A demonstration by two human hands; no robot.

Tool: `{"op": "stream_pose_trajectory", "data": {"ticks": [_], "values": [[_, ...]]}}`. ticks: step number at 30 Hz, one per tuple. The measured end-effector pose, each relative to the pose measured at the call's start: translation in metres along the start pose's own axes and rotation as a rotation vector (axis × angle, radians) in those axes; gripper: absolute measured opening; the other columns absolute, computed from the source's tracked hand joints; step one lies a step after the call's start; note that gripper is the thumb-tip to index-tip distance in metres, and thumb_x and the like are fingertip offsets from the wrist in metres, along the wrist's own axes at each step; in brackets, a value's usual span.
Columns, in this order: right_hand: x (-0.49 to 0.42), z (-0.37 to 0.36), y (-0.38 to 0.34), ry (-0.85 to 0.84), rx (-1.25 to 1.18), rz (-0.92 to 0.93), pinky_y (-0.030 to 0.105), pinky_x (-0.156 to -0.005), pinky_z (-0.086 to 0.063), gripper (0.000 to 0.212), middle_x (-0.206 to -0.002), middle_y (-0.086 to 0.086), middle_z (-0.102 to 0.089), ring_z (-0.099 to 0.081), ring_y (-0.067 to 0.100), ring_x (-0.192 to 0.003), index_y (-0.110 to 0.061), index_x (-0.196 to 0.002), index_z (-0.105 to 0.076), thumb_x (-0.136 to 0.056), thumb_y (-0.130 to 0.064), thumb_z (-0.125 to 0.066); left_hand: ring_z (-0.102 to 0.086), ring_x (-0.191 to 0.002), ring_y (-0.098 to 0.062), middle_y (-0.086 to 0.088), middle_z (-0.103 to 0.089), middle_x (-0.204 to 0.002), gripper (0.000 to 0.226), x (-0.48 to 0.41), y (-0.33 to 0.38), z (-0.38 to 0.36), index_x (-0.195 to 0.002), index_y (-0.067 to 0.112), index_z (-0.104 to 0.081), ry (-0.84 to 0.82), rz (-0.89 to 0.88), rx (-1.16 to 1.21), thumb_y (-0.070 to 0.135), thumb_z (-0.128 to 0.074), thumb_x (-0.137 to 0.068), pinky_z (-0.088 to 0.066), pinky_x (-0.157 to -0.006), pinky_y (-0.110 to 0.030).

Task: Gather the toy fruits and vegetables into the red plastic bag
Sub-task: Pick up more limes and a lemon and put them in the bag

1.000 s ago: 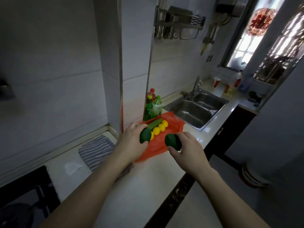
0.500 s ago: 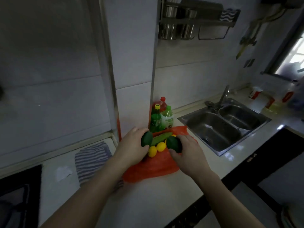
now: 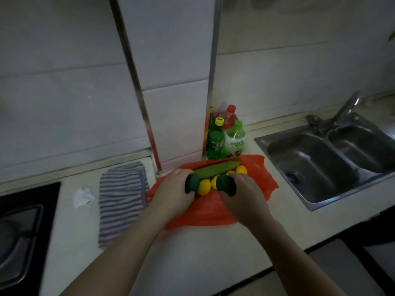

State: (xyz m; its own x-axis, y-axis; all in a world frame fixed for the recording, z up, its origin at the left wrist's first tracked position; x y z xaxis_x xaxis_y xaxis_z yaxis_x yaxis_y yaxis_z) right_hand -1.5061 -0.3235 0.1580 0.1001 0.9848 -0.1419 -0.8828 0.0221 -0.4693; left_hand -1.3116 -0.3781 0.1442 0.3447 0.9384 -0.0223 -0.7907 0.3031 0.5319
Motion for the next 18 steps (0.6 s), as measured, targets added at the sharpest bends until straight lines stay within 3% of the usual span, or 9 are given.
{"op": "stream_pose_trajectory", "data": {"ticks": [7, 12, 18], "values": [[-0.023, -0.063, 0.005, -0.091, 0.014, -0.026, 0.031, -0.067, -0.041, 0.031, -0.094, 0.0, -0.055, -0.048, 0.018, -0.085, -0.015, -0.102, -0.057, -0.08, -0.034, -0.067, -0.054, -0.111, -0.02, 0.0, -0.054, -0.122, 0.052, -0.021, -0.049, -0.049, -0.128, 0.023, -0.054, -0.084, 0.057, 0.077, 0.022, -0.068, -0.078, -0.046, -0.092, -0.034], [-0.035, -0.096, 0.009, -0.159, -0.014, -0.041, 0.035, -0.065, -0.042, 0.025, -0.091, 0.0, -0.051, -0.047, 0.019, -0.08, -0.015, -0.097, -0.056, -0.083, -0.034, -0.065, -0.053, -0.114, -0.021, -0.002, -0.052, -0.127, 0.053, -0.026, -0.075, -0.076, -0.133, 0.02, -0.052, -0.136, 0.107, 0.102, 0.02, -0.068, -0.082, -0.041, -0.091, -0.029], [-0.05, -0.123, 0.011, -0.264, -0.063, -0.04, 0.026, -0.072, -0.037, 0.036, -0.101, -0.002, -0.05, -0.048, 0.017, -0.091, -0.018, -0.112, -0.054, -0.083, -0.035, -0.065, -0.055, -0.11, -0.024, -0.003, -0.054, -0.122, 0.05, -0.03, -0.09, -0.086, -0.13, 0.019, -0.055, -0.128, 0.193, 0.09, 0.017, -0.067, -0.081, -0.042, -0.087, -0.029]]}}
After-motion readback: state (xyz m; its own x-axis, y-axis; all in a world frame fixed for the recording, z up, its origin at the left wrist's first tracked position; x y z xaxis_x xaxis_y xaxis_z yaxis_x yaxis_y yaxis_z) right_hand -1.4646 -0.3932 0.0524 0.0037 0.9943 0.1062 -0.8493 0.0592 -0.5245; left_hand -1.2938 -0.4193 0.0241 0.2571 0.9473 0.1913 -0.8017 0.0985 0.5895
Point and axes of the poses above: each hand's wrist, its own x-axis away from the middle knuckle, its own z-axis out of the back of the hand, y = z × x, the point moved 3 cm from there along -x, towards the middle knuckle
